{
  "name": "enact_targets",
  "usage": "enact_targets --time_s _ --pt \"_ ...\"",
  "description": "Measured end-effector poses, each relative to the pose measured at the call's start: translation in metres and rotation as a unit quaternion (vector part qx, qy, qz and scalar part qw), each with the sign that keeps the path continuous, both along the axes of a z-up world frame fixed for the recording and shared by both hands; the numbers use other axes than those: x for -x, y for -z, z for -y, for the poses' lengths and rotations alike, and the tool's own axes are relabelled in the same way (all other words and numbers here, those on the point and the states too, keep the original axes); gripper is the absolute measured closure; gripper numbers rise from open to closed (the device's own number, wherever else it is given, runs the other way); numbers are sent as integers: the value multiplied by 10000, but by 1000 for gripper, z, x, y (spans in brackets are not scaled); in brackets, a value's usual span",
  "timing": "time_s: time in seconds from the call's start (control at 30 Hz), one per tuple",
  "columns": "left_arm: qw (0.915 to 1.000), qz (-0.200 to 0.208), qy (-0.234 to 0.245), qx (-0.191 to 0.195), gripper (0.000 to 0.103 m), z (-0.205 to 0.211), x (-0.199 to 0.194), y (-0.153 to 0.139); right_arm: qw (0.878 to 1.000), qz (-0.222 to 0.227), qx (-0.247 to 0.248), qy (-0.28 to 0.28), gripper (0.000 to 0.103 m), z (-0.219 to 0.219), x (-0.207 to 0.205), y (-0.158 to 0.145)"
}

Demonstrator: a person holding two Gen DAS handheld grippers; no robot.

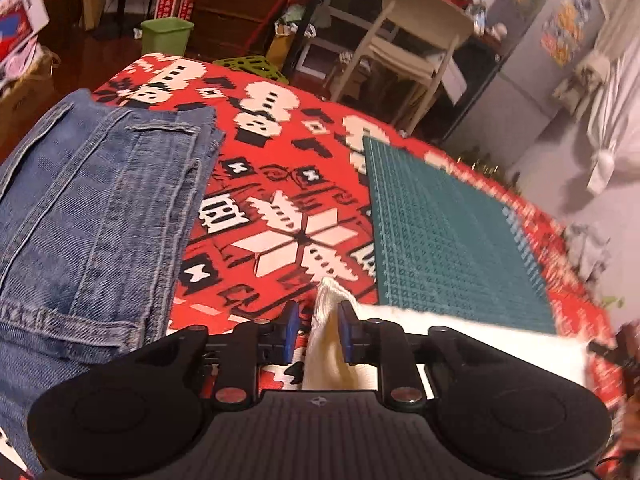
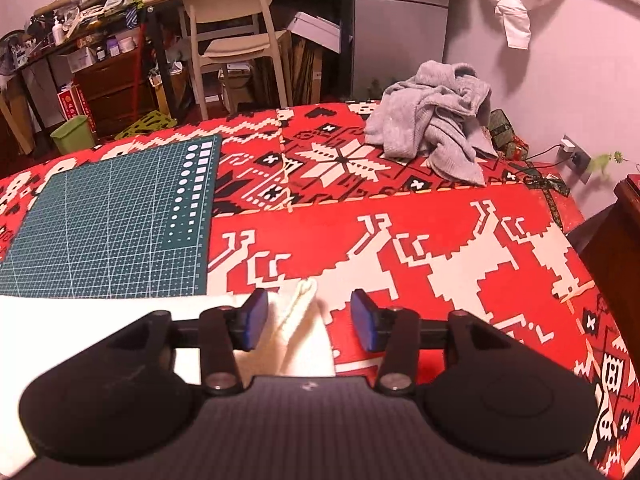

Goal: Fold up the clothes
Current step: 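Pinch the sweater's folded edge with both tools and pull it taut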

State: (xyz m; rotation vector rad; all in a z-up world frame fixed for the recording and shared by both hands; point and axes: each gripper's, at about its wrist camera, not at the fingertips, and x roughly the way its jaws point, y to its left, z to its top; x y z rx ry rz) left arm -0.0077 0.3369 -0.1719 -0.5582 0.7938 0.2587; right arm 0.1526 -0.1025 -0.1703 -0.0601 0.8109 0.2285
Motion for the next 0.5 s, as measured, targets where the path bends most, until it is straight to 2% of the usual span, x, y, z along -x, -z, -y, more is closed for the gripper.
enact_targets --time_s 0.1,0.2,0.33,0.43,0.47,0.5 --pt "9992 275 -114 254 71 -7 6 -6 10000 53 -58 -48 45 0 1 -3" --pt "9997 226 -72 74 65 -2 -1 -7 10000 60 -49 -56 44 -1 -1 -2" --pt "9998 -114 156 -86 66 8 -17 3 10000 -24 -90 -14 44 -4 -4 2" --pt "9992 -199 174 -316 66 15 -23 8 9999 -74 -100 -20 44 -6 -6 6" --pt "9991 -174 152 -344 69 16 -23 9 9999 -86 -109 -29 45 -7 -7 7" --pt "9991 -144 128 -368 78 17 -23 10 9999 -78 -110 -33 45 -8 -7 9"
